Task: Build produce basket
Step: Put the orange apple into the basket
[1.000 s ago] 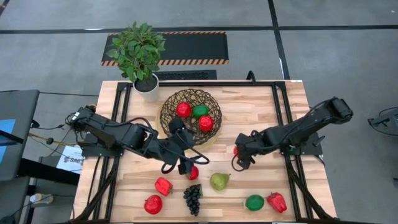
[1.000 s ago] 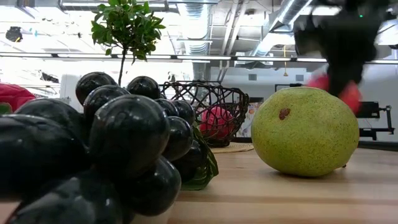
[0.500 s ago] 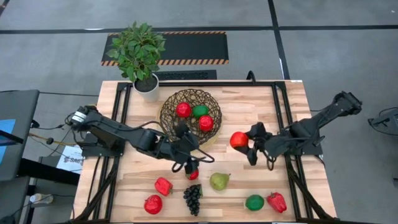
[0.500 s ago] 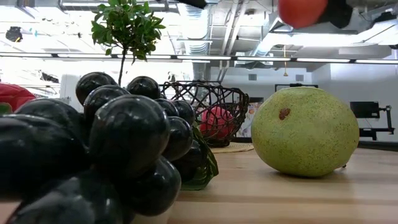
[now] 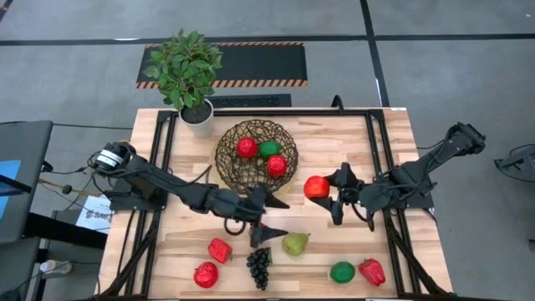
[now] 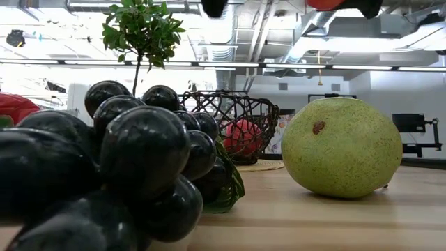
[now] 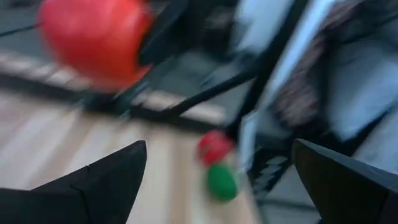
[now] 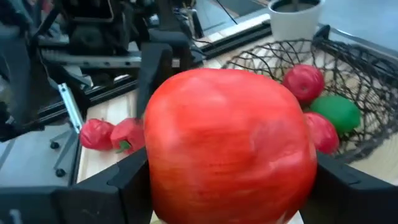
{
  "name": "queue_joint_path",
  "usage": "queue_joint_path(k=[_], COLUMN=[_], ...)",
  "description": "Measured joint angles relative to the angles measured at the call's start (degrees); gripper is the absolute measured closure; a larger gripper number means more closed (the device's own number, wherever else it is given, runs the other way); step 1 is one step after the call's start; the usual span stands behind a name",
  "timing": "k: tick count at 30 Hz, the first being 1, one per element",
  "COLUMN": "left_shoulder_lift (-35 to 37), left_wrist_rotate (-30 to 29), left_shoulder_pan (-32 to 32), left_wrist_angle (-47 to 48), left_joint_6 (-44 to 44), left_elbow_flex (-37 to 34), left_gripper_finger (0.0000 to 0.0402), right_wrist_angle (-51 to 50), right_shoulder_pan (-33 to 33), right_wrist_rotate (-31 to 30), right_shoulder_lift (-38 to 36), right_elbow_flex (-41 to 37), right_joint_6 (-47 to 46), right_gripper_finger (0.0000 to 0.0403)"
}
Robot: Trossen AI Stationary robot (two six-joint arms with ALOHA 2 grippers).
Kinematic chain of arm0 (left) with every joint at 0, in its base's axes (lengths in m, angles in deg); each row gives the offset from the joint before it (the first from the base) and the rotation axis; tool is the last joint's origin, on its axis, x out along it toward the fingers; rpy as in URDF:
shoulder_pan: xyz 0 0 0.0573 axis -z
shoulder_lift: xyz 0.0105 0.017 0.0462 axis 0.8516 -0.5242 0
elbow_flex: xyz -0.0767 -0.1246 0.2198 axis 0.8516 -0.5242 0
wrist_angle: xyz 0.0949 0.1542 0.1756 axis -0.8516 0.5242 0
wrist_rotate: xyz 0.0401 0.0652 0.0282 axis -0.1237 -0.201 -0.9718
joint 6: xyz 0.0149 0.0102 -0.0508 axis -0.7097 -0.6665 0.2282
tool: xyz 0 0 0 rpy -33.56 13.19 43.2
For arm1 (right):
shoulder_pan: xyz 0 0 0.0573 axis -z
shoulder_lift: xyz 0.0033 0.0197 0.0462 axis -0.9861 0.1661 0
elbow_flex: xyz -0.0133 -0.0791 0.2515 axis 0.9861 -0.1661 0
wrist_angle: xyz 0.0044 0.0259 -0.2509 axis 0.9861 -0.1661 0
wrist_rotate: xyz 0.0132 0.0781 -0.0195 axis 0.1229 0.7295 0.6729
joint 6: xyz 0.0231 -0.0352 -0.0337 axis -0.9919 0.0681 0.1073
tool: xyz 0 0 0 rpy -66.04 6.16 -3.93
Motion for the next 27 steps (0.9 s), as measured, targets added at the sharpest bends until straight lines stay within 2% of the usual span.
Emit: queue_joint_path(k=[2, 5, 8, 16, 21, 27], left_shoulder_lift=[0.0, 0.04, 0.03, -0.03, -0.06, -0.06], left_wrist_rotate=[2.15, -1.08, -4.77, -3.37, -3.21, -2.77], left_shoulder_pan=[0.09, -0.1, -1.76, -7.56, -7.83, -7.81], left_wrist_angle=[-8.12, -14.45, -13.93, -17.5, -18.12, -19.15], left_joint_6=[-1.97, -4.21, -6.48, -8.63, -12.89, -13.14], left_elbow_flex=[-2.45, -5.15, -6.25, -6.26, -6.25, -6.25], left_gripper_finger=[0.0014, 0.0014, 0.0014, 0.0014, 0.0014, 0.0014], right_wrist_angle=[2.87, 6.0, 8.11, 14.69, 14.72, 16.56], right_shoulder_pan=[-0.2, -0.46, -0.86, -0.89, 0.03, 1.71], right_wrist_rotate=[0.12, 0.11, 0.1, 0.17, 1.68, 3.3], right_shoulder_lift=[0.08, 0.03, 0.06, 0.06, 0.58, 1.71], right_elbow_flex=[-0.02, -0.02, -0.02, -0.02, -0.02, 0.04], right_joint_6=[2.12, 5.31, 8.11, 15.05, 17.03, 19.13], right_gripper_finger=[0.0097, 0.0097, 0.0097, 0.0097, 0.0096, 0.0096])
